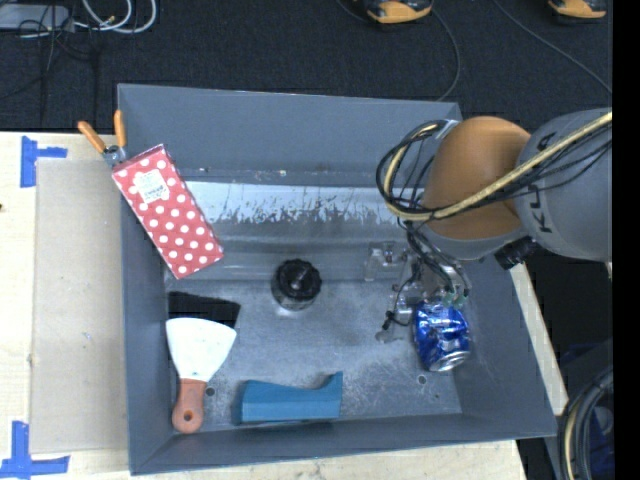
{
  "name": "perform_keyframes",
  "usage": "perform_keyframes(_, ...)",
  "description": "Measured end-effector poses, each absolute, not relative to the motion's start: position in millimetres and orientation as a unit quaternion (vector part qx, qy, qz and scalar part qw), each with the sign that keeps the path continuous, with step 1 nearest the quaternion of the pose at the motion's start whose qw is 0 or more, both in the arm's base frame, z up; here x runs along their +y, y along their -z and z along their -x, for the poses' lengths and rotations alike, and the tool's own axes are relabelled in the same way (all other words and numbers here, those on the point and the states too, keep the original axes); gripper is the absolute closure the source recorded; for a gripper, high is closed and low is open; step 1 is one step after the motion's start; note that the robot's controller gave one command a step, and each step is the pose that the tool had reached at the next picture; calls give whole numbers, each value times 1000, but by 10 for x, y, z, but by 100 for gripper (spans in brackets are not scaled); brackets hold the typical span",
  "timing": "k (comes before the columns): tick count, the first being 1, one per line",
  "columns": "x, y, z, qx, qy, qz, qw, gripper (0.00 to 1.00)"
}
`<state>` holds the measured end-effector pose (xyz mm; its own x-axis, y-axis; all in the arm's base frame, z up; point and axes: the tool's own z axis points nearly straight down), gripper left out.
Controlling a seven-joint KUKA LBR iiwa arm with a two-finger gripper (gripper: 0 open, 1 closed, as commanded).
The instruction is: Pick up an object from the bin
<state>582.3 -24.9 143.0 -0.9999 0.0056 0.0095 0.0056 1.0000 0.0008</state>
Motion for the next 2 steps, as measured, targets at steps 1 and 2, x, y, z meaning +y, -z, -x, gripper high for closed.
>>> perform_keyframes(1,-249,-1476,-5839,-1000,0,2,1,0)
perform_keyframes(2,-657,-1163,-5711,-991,2,-134,0,0)
